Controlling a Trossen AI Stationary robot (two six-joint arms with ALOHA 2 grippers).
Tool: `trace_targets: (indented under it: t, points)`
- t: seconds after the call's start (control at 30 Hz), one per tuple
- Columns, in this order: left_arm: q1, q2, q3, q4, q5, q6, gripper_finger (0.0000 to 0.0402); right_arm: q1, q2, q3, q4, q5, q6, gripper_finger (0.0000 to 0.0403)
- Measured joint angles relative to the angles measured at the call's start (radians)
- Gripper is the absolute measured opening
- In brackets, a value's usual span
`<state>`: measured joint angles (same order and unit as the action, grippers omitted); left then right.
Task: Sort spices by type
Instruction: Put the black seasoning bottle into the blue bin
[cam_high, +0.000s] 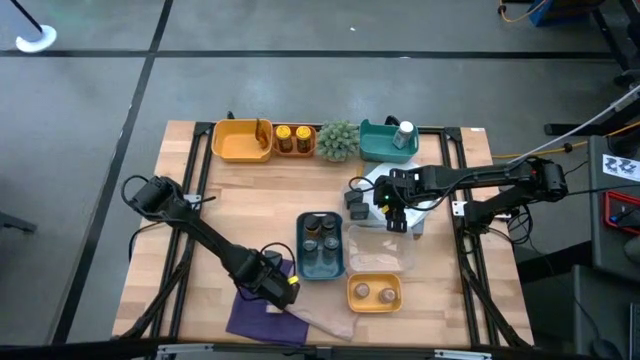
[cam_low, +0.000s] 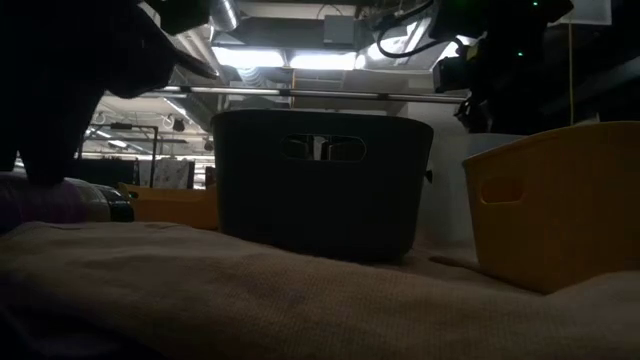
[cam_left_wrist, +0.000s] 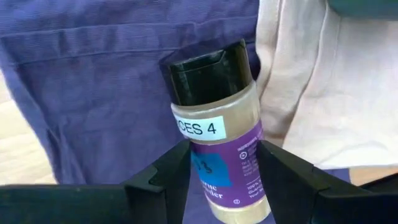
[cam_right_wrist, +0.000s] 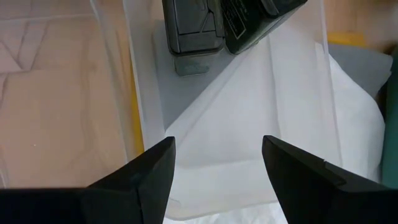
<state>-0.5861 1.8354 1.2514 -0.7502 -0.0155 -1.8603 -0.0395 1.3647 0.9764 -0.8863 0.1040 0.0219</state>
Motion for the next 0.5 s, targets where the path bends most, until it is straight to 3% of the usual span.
trace_targets:
  t: [0.5]
  points:
    - [-0.001,0.038,0.001,0.007,-0.039,0.007,0.0167,0.0,0.0,0.0,0.001,-0.01,0.0,0.0241]
